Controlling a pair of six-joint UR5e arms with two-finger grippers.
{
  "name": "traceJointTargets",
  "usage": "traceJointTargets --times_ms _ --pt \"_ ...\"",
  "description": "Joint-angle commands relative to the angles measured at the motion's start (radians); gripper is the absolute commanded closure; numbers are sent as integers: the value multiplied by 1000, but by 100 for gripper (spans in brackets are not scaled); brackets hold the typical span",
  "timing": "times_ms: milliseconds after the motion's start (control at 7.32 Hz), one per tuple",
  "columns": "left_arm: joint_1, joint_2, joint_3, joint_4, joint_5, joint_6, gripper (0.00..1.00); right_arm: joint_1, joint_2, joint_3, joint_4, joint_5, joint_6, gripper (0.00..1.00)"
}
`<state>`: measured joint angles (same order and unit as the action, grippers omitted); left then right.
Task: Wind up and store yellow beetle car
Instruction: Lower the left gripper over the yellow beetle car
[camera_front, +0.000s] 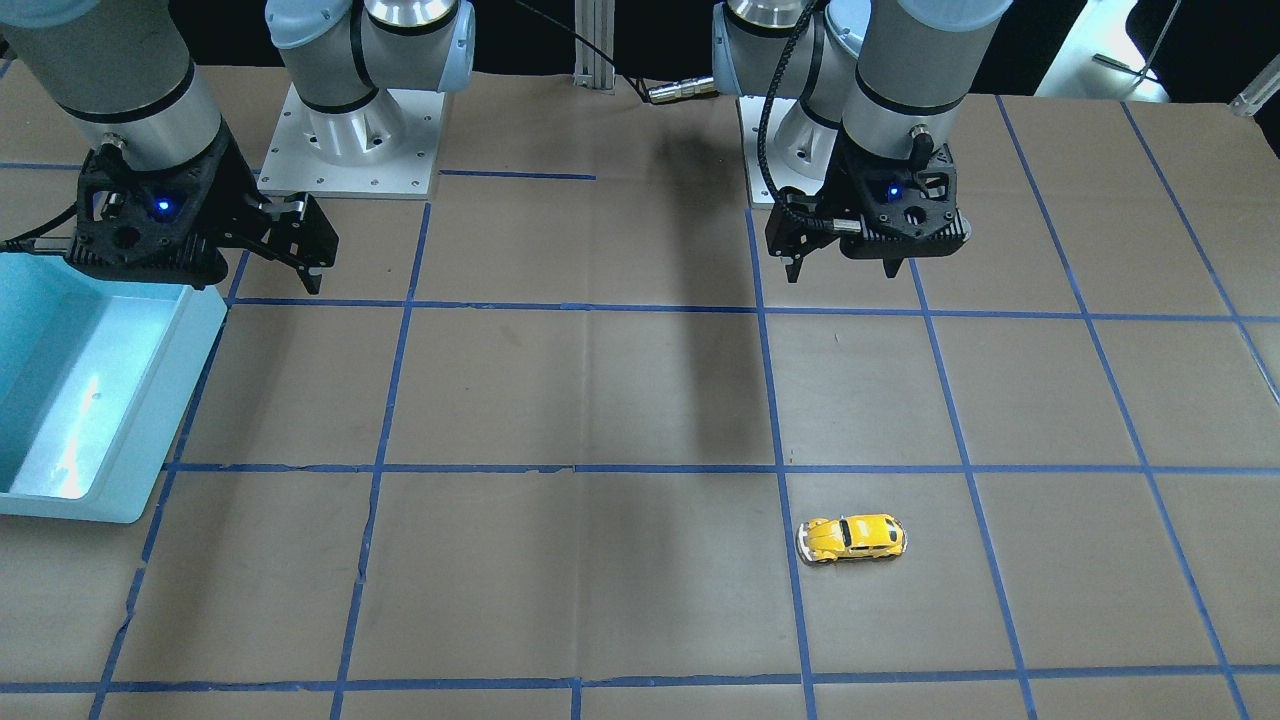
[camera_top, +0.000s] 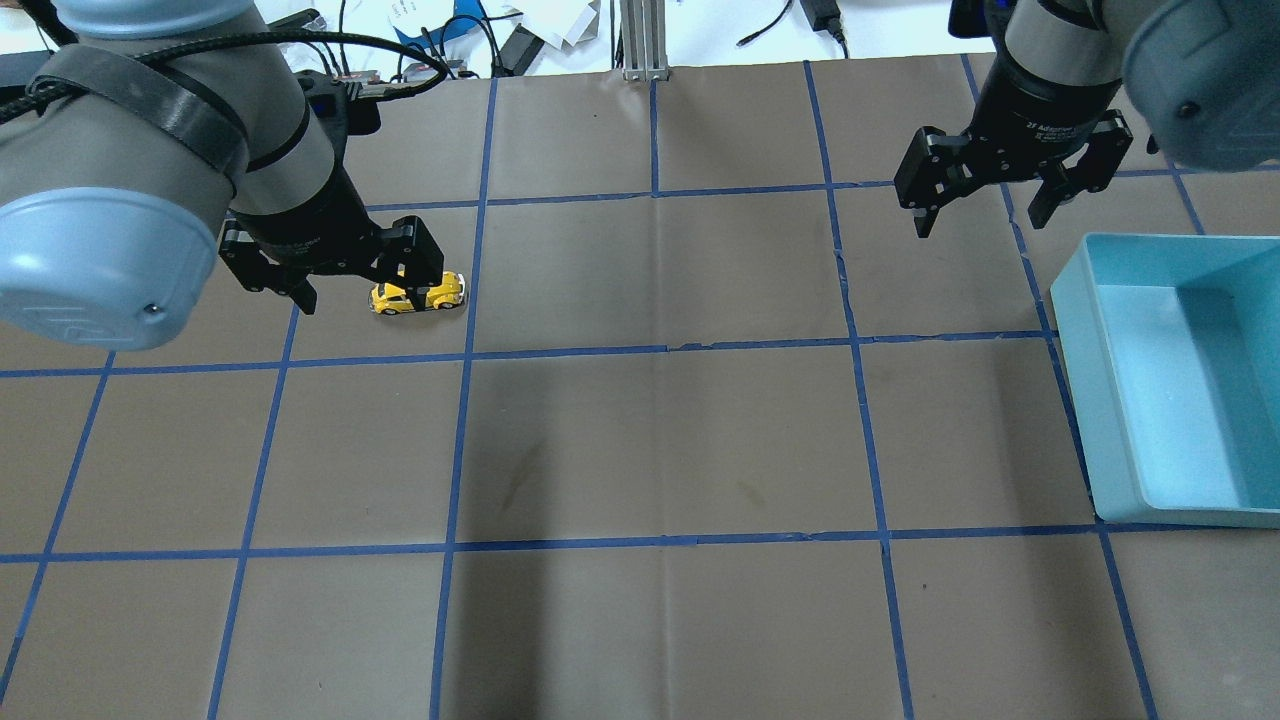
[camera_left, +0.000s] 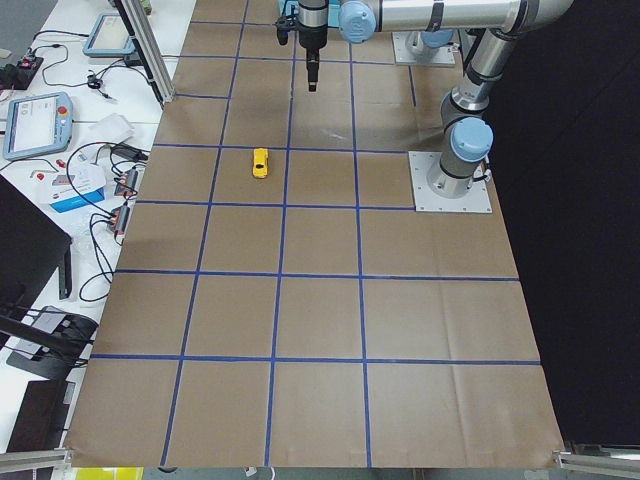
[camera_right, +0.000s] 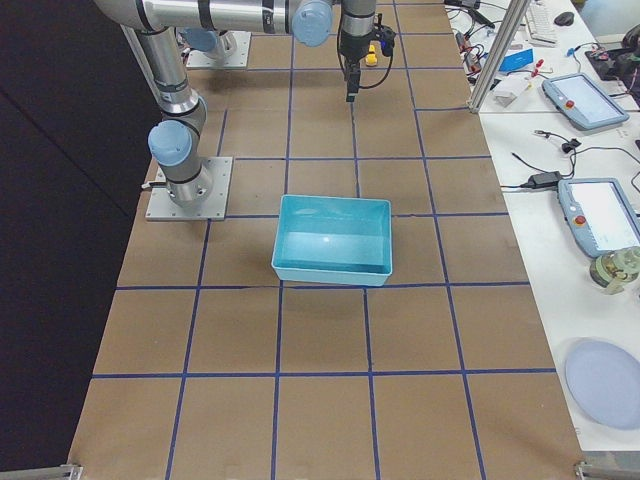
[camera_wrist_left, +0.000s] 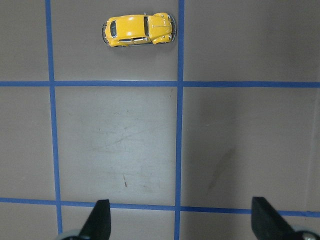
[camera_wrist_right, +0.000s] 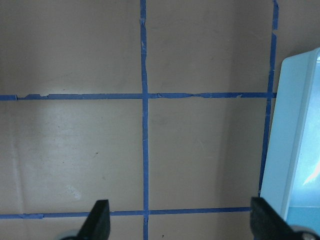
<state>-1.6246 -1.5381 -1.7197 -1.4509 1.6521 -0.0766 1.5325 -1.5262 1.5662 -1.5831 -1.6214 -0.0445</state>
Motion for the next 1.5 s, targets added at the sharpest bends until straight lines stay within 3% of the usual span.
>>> traceJointTargets --times_ms 0,547,820,1093,1367 --pt "0 -4 3 3 3 8 0 0 0 0 0 0 -2 0" --pt "22 -43 29 3 0 20 0 0 0 0 -5 0 2 0" --pt "102 -127 45 6 -14 366 0 0 0 0 -5 0 6 0" --pt "118 -264 70 117 -14 644 0 0 0 0 -3 0 6 0" --pt "118 -304 80 187 -14 986 0 0 0 0 -3 0 6 0"
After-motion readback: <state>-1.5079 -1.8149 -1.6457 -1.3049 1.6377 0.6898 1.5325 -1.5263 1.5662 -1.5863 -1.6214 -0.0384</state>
